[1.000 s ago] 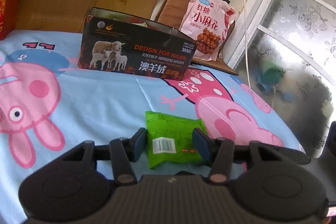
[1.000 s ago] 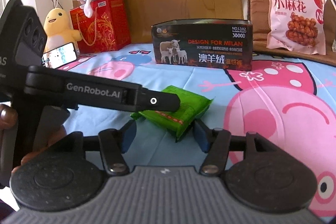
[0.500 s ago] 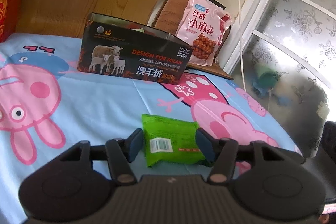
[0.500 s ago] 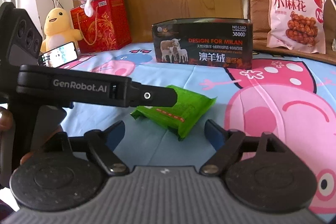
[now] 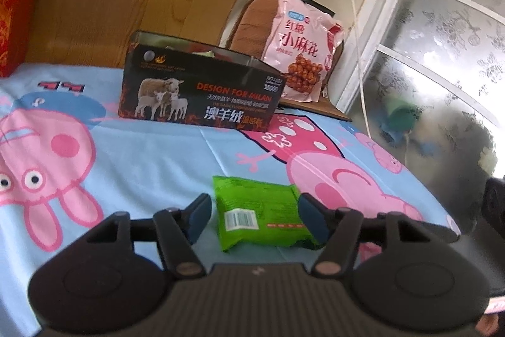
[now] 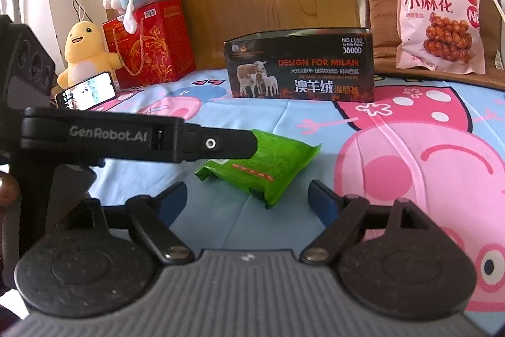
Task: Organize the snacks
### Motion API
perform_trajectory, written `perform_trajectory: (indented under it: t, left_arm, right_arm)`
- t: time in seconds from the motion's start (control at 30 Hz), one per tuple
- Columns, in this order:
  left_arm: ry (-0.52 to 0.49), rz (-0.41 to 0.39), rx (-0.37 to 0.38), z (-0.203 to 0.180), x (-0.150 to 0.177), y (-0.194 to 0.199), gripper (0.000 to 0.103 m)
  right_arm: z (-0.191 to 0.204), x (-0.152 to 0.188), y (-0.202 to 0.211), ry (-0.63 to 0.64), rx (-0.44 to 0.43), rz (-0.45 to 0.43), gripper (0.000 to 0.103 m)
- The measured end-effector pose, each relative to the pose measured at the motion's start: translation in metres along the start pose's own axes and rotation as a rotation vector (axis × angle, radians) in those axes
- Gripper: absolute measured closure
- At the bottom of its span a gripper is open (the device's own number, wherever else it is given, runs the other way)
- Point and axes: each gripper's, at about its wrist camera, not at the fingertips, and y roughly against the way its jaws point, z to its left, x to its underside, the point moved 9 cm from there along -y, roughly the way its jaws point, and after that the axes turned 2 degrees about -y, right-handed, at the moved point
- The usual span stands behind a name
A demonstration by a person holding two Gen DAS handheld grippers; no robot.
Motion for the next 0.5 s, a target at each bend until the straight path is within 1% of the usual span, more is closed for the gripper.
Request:
perform_trajectory:
  t: [0.1, 0.3, 0.5]
  left_arm:
    - [-0.01, -0.002, 0.001, -0.0015, -0.0002, 0.0012, 0.041]
    - [0.01, 0.008, 0.004, 0.0018, 0.0004, 0.0004, 0.04]
    - [0.02, 0.017, -0.012, 0.0046, 0.001, -0.0018, 0.04]
  right_arm:
    - [-0.0005, -0.0002, -0.0002, 0.002, 0.006, 0.0, 0.018]
    - [-0.0014, -0.0005, -0.0003, 0.004, 0.006, 0.002, 0.018]
    - [-0.0016, -0.0007, -0.0004, 0.001, 0.006, 0.002, 0.018]
